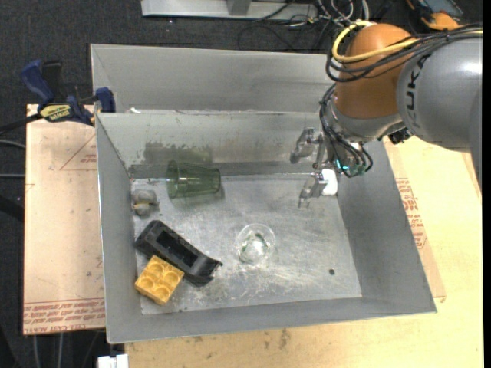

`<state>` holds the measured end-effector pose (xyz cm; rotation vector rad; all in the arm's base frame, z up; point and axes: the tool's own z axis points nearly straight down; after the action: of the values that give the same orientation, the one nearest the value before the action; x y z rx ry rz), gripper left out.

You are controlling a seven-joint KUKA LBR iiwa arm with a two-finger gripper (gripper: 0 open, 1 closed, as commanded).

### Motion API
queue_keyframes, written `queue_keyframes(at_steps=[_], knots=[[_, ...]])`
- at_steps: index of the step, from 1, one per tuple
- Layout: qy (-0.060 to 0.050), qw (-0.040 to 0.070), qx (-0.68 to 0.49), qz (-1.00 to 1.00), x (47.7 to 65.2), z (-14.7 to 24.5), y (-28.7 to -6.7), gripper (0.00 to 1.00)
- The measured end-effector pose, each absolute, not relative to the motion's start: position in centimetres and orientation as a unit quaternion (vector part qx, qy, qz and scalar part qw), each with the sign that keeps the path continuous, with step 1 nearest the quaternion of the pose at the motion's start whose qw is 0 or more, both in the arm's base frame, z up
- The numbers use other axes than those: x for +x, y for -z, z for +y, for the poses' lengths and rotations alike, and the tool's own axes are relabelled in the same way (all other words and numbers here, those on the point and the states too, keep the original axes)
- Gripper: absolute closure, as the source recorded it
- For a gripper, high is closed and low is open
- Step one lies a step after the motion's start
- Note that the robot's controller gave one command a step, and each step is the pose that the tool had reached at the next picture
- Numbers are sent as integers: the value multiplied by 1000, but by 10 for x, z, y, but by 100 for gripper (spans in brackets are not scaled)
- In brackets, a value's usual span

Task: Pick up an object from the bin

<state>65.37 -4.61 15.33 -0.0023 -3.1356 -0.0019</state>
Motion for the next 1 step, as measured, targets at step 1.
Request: queue_keyframes(at_steps=[1], knots=[[0,-1,0,-1000,656,-46,-159,0]])
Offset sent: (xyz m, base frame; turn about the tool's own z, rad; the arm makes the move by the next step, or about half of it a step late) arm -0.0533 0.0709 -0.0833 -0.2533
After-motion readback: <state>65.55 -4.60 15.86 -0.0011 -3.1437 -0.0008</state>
